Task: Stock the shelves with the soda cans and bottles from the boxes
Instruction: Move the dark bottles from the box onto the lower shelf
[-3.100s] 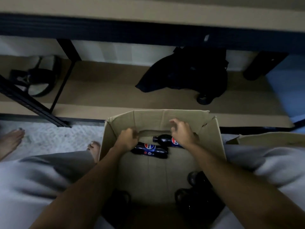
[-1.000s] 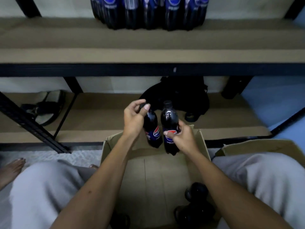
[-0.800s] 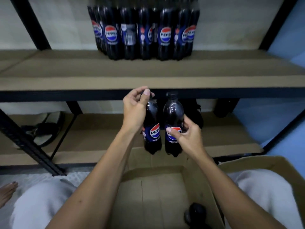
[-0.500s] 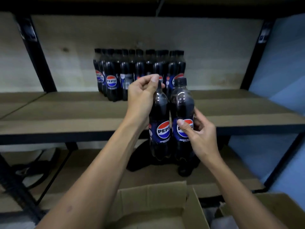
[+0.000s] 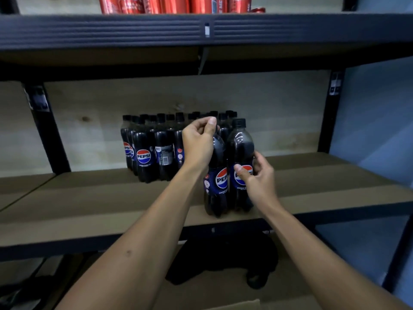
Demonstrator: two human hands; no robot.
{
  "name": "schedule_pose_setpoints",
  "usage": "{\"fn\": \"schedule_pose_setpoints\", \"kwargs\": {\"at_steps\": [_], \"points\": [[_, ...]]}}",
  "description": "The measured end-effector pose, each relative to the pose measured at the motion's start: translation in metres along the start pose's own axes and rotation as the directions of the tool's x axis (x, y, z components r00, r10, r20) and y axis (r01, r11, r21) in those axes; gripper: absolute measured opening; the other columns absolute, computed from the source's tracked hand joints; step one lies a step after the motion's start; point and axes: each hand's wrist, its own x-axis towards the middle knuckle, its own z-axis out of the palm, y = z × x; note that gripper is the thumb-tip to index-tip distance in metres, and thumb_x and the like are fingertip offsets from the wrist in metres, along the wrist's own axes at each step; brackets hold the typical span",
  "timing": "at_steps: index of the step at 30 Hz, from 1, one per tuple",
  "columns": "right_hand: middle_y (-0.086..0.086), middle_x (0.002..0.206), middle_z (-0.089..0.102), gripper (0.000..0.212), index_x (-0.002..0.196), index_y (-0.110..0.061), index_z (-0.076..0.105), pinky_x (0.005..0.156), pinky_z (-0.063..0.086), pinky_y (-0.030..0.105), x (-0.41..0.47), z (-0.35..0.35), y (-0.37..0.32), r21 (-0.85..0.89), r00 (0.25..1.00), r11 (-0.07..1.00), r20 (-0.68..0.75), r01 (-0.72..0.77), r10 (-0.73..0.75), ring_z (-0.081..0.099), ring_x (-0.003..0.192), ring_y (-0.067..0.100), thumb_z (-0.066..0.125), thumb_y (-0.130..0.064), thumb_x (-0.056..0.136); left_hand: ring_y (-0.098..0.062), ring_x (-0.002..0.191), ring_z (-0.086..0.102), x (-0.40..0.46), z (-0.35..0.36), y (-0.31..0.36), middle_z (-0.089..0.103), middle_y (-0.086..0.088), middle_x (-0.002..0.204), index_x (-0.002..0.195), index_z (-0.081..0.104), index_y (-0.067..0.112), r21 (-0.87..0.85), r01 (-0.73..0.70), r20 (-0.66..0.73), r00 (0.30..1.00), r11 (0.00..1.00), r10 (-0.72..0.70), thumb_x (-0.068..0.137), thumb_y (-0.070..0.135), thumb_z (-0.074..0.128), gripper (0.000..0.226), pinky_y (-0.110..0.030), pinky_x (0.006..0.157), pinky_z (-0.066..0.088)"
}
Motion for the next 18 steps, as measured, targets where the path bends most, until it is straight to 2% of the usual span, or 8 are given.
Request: {"fn": "schedule_pose_setpoints", "kwargs": {"at_steps": [2,4,7,10,11,13,15,18], "points": [[-0.014,0.101,0.068,0.039,0.112,-0.025,0.058,0.079,0.049,0.01,0.004,0.001,0.007,0.009,1.0,1.0,-0.014,0.002,-0.002,0.066,0.088,-0.008,0.067,0.004,0.087,-0.011,0.081,0.067,0.005,0.006,-0.009,0.071,-0.004,0.085,0.097,0.066,0.013,0.037,-0.036,0.02,0.999,0.999,0.036,0.097,0.017,0.059,0.008,-0.024,0.079,0.054],[-0.015,0.103,0.068,0.039,0.11,-0.029,0.056,0.078,0.049,0.01,0.007,0.0,0.012,0.015,1.0,1.0,-0.03,0.006,-0.006,0.066,0.09,-0.008,0.066,0.002,0.089,-0.009,0.082,0.066,0.007,0.009,-0.016,0.07,-0.002,0.086,0.102,0.064,0.014,0.144,-0.136,0.06,0.99,0.98,0.129,0.099,0.023,0.055,0.014,-0.025,0.079,0.053],[-0.016,0.111,0.066,0.041,0.12,-0.027,0.054,0.081,0.047,0.008,0.009,0.0,0.021,-0.003,0.999,1.0,-0.024,0.025,-0.025,0.064,0.1,-0.008,0.065,-0.002,0.09,-0.013,0.088,0.066,0.001,0.006,-0.034,0.068,0.0,0.092,0.12,0.057,0.02,0.3,-0.281,0.124,0.959,0.911,0.255,0.102,0.035,0.045,0.027,-0.04,0.083,0.054],[-0.01,0.124,0.065,0.047,0.136,-0.019,0.052,0.091,0.047,0.013,0.007,-0.001,0.031,-0.02,0.998,0.998,-0.016,0.055,-0.055,0.061,0.115,0.001,0.064,-0.005,0.092,-0.031,0.112,0.059,-0.012,-0.004,-0.061,0.062,-0.016,0.12,0.142,0.035,0.033,0.372,-0.273,0.113,0.962,0.887,0.249,0.099,0.05,0.04,0.047,-0.05,0.096,0.048],[-0.008,0.128,0.064,0.05,0.139,-0.017,0.05,0.095,0.047,0.016,0.006,-0.002,0.034,-0.022,0.998,0.997,-0.012,0.067,-0.067,0.059,0.118,0.003,0.063,-0.005,0.093,-0.029,0.121,0.055,-0.019,-0.008,-0.07,0.057,-0.015,0.13,0.146,0.031,0.032,0.364,-0.272,0.11,0.962,0.891,0.249,0.098,0.053,0.041,0.054,-0.049,0.101,0.045],[-0.008,0.134,0.061,0.055,0.144,-0.018,0.045,0.101,0.046,0.02,0.003,-0.005,0.038,-0.019,0.997,0.997,0.005,0.08,-0.08,0.057,0.123,0.005,0.062,-0.004,0.093,-0.013,0.137,0.04,-0.036,-0.015,-0.084,0.041,-0.005,0.149,0.152,0.022,0.024,0.342,-0.286,0.132,0.958,0.895,0.256,0.097,0.051,0.043,0.065,-0.037,0.112,0.037],[-0.011,0.137,0.058,0.06,0.145,-0.026,0.042,0.104,0.044,0.022,-0.002,-0.011,0.045,-0.038,0.996,0.996,0.048,0.075,-0.073,0.054,0.127,0.005,0.062,-0.003,0.093,-0.007,0.144,0.028,-0.051,-0.023,-0.096,0.029,0.005,0.157,0.155,0.013,0.019,0.324,-0.3,0.168,0.951,0.897,0.258,0.098,0.044,0.044,0.069,-0.032,0.117,0.03],[-0.022,0.137,0.054,0.071,0.139,-0.043,0.037,0.106,0.04,0.018,-0.015,-0.024,0.06,-0.11,0.994,0.993,0.108,0.038,-0.026,0.05,0.129,-0.001,0.065,0.001,0.09,-0.003,0.135,0.043,-0.068,-0.034,-0.104,0.045,0.018,0.147,0.155,0.016,0.018,0.271,-0.259,0.241,0.951,0.927,0.195,0.1,0.032,0.046,0.064,-0.023,0.108,0.038]]}}
